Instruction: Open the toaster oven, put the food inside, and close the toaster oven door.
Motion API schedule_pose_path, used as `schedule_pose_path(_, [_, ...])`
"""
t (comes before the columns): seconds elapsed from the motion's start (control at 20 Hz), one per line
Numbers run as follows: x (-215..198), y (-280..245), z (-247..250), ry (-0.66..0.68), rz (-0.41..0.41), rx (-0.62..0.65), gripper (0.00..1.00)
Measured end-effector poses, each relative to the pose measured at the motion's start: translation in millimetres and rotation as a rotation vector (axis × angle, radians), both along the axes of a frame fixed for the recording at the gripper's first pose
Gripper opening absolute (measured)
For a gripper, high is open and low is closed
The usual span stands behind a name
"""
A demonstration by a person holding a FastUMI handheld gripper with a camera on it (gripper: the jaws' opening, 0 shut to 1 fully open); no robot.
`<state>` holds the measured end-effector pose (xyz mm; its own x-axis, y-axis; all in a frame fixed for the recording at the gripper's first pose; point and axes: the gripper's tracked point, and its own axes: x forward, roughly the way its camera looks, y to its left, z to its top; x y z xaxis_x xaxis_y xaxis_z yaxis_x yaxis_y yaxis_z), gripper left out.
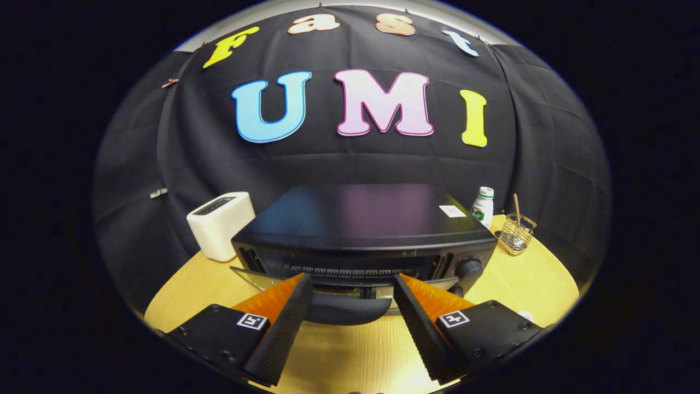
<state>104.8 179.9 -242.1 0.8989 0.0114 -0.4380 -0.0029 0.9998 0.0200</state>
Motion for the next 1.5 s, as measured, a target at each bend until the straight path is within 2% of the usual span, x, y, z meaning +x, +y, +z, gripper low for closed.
schedule_pose_path(0.35, [-53, 2, -30, 0.075, -0.007, -0.031, 0.97])
schedule_pose_path(0.75, [-109, -7, -102, 0.316, 0.060, -0.073, 0.99])
schedule_pose_path(1.05, [-117, -32, -69, 0.298, 0.090, -0.042, 0.99])
schedule_pose_path(1.5, [-133, -136, -30, 0.345, 0.090, -0.014, 0.99])
